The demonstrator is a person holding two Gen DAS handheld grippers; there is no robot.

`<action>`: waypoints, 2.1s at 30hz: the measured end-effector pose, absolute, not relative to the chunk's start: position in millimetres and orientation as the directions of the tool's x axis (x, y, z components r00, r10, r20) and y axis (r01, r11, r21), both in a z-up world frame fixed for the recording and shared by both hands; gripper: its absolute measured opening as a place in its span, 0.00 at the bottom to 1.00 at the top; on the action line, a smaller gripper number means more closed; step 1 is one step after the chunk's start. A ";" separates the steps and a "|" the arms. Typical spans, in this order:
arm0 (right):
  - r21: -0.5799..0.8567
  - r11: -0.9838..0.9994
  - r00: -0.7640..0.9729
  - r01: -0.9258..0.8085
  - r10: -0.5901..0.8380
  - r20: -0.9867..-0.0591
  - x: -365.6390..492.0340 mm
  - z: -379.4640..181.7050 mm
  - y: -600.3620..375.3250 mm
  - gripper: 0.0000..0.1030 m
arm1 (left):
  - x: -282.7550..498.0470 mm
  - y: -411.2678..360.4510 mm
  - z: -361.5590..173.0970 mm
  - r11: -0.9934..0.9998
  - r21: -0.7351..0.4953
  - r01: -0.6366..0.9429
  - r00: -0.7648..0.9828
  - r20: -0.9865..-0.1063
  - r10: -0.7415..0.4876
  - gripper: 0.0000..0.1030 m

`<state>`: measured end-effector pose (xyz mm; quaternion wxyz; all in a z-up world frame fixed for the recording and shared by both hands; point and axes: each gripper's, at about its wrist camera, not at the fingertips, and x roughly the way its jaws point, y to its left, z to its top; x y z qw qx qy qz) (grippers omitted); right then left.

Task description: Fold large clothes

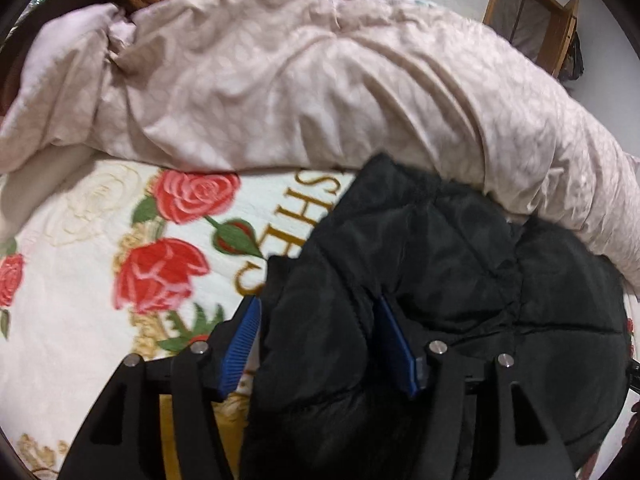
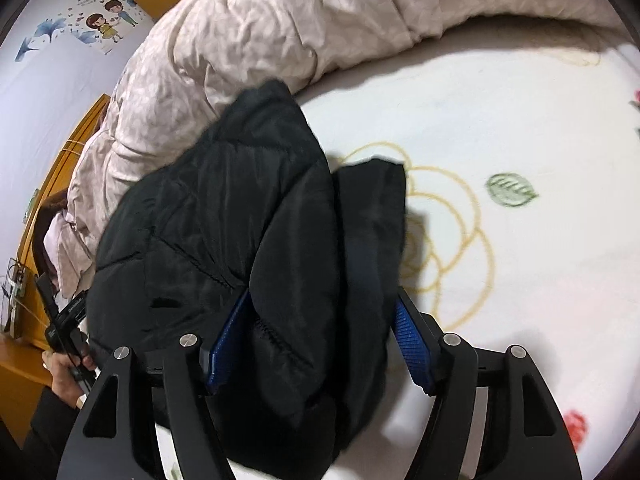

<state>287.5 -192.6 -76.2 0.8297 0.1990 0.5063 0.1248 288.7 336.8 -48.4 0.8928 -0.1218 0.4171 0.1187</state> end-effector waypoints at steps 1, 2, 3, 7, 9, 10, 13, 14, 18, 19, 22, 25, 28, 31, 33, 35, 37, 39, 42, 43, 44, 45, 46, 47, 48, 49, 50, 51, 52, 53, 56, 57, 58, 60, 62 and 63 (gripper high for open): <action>0.429 0.903 0.484 -0.009 0.379 -0.789 283.1 -64.8 -192.6 0.67 | 285.2 339.1 -41.2 0.939 -0.115 -0.324 0.630 -0.767 0.124 0.61; 0.395 0.919 0.515 -0.011 0.344 -0.785 278.8 -53.3 -193.2 0.67 | 281.2 339.7 -33.2 0.935 -0.108 -0.338 0.639 -0.756 0.143 0.61; 0.374 0.927 0.542 -0.017 0.323 -0.776 279.1 -43.5 -191.3 0.67 | 277.3 339.4 -24.4 0.932 -0.098 -0.349 0.650 -0.741 0.165 0.61; 0.319 0.945 0.555 -0.069 0.303 -0.775 293.4 -32.8 -168.7 0.67 | 278.7 325.8 -7.0 0.938 -0.098 -0.332 0.699 -0.693 0.175 0.70; 0.270 0.957 0.533 -0.109 0.286 -0.796 309.1 -43.7 -149.1 0.67 | 292.7 307.2 -20.1 0.960 -0.060 -0.275 0.685 -0.713 0.151 0.70; 0.252 0.961 0.514 -0.116 0.275 -0.812 316.1 -52.8 -143.4 0.67 | 299.7 300.1 -29.8 0.965 -0.048 -0.258 0.665 -0.733 0.142 0.70; 0.224 0.968 0.469 -0.115 0.252 -0.847 331.0 -79.8 -136.4 0.67 | 317.1 294.4 -66.9 0.966 -0.032 -0.258 0.612 -0.779 0.138 0.75; 0.230 0.966 0.466 -0.116 0.257 -0.847 333.3 -83.9 -137.0 0.67 | 316.6 294.8 -70.0 0.962 -0.038 -0.269 0.620 -0.771 0.143 0.76; 0.215 0.969 0.466 -0.120 0.246 -0.850 330.3 -76.3 -140.0 0.68 | 313.9 293.2 -62.9 0.961 -0.026 -0.277 0.619 -0.769 0.157 0.76; 0.210 0.971 0.469 -0.117 0.240 -0.850 327.0 -71.7 -140.6 0.68 | 310.5 290.6 -58.5 0.960 -0.015 -0.280 0.616 -0.769 0.167 0.76; 0.206 0.971 0.488 -0.122 0.240 -0.839 307.6 -52.3 -142.4 0.68 | 293.1 282.2 -36.4 0.958 -0.020 -0.285 0.631 -0.757 0.172 0.75; 0.200 0.971 0.514 -0.132 0.240 -0.824 276.3 -28.4 -144.2 0.68 | 263.6 262.8 -9.3 0.961 -0.020 -0.275 0.657 -0.734 0.172 0.75; 0.179 0.973 0.529 -0.149 0.231 -0.816 241.3 -6.7 -141.2 0.69 | 228.5 240.2 12.6 0.962 -0.037 -0.272 0.668 -0.727 0.161 0.75; 0.161 0.973 0.549 -0.163 0.225 -0.805 201.3 13.4 -140.7 0.69 | 192.4 214.4 27.8 0.960 -0.059 -0.272 0.666 -0.732 0.144 0.76; 0.150 0.974 0.565 -0.170 0.221 -0.795 172.4 26.6 -142.0 0.69 | 169.1 194.7 35.6 0.960 -0.064 -0.274 0.650 -0.748 0.136 0.76; 0.144 0.973 0.582 -0.181 0.224 -0.782 142.7 39.9 -143.0 0.69 | 148.2 175.5 42.8 0.959 -0.067 -0.274 0.644 -0.753 0.131 0.76; 0.140 0.972 0.590 -0.187 0.225 -0.775 122.5 47.2 -143.8 0.69 | 125.3 154.6 50.6 0.963 -0.054 -0.265 0.638 -0.759 0.133 0.76; 0.131 0.972 0.594 -0.194 0.223 -0.773 97.6 52.3 -144.0 0.69 | 102.9 135.9 58.0 0.966 -0.045 -0.255 0.635 -0.761 0.132 0.76; 0.125 0.971 0.594 -0.202 0.223 -0.773 66.2 56.8 -143.5 0.69 | 72.9 113.4 67.0 0.971 -0.033 -0.235 0.637 -0.760 0.129 0.76; 0.124 0.971 0.594 -0.206 0.224 -0.772 57.6 58.1 -143.2 0.69 | 63.7 106.9 68.9 0.973 -0.027 -0.230 0.638 -0.759 0.130 0.76; 0.121 0.970 0.595 -0.209 0.224 -0.772 49.6 59.4 -142.5 0.69 | 54.6 100.5 70.5 0.974 -0.021 -0.225 0.637 -0.759 0.131 0.76; 0.116 0.971 0.596 -0.210 0.221 -0.772 41.3 60.6 -141.7 0.69 | 44.7 94.4 72.1 0.976 -0.015 -0.218 0.637 -0.760 0.131 0.76; 0.114 0.971 0.597 -0.212 0.221 -0.772 35.4 61.5 -141.2 0.69 | 37.2 89.9 73.0 0.976 -0.013 -0.217 0.637 -0.760 0.131 0.76; 0.114 0.970 0.595 -0.216 0.223 -0.772 27.9 62.1 -140.0 0.69 | 30.7 86.7 73.6 0.976 -0.012 -0.215 0.636 -0.761 0.131 0.76; 0.114 0.969 0.594 -0.218 0.224 -0.773 22.2 62.3 -139.4 0.69 | 24.2 83.5 73.7 0.976 -0.015 -0.216 0.634 -0.763 0.128 0.76; 0.114 0.969 0.591 -0.220 0.225 -0.775 17.6 61.9 -138.7 0.69 | 18.8 81.5 73.3 0.977 -0.021 -0.213 0.631 -0.766 0.121 0.76; 0.113 0.968 0.586 -0.226 0.228 -0.777 13.5 60.8 -136.6 0.69 | 14.9 79.6 73.1 0.977 -0.024 -0.210 0.629 -0.769 0.116 0.76; 0.112 0.967 0.585 -0.228 0.228 -0.779 10.1 60.2 -135.7 0.69 | 11.5 78.3 72.5 0.978 -0.026 -0.209 0.625 -0.772 0.113 0.76; 0.111 0.967 0.581 -0.230 0.228 -0.781 8.2 58.9 -133.9 0.69 | 7.5 75.6 71.8 0.978 -0.027 -0.207 0.623 -0.775 0.110 0.76; 0.110 0.966 0.577 -0.235 0.229 -0.784 6.7 57.7 -131.9 0.69 | 6.3 73.9 71.1 0.979 -0.027 -0.201 0.620 -0.777 0.106 0.76; 0.093 0.965 0.574 -0.244 0.221 -0.789 4.6 55.2 -125.6 0.69 | 3.9 69.2 70.1 0.981 -0.011 -0.192 0.619 -0.778 0.113 0.76; 0.087 0.965 0.575 -0.249 0.220 -0.788 3.9 55.2 -123.5 0.69 | 4.0 68.8 70.0 0.982 -0.014 -0.190 0.618 -0.779 0.109 0.76; 0.085 0.963 0.574 -0.257 0.223 -0.788 4.3 55.7 -121.0 0.69 | 4.5 68.5 69.8 0.981 -0.013 -0.192 0.617 -0.779 0.110 0.76; 0.077 0.961 0.578 -0.267 0.223 -0.785 3.2 56.7 -117.5 0.69 | 5.1 68.7 69.6 0.981 -0.012 -0.191 0.619 -0.778 0.111 0.76; 0.067 0.959 0.581 -0.276 0.222 -0.783 2.4 57.3 -114.4 0.69 | 5.3 68.8 69.2 0.981 -0.017 -0.192 0.617 -0.780 0.107 0.76; 0.066 0.958 0.581 -0.279 0.223 -0.783 2.2 57.2 -113.8 0.69 | 5.4 69.0 68.8 0.981 -0.015 -0.193 0.617 -0.779 0.109 0.76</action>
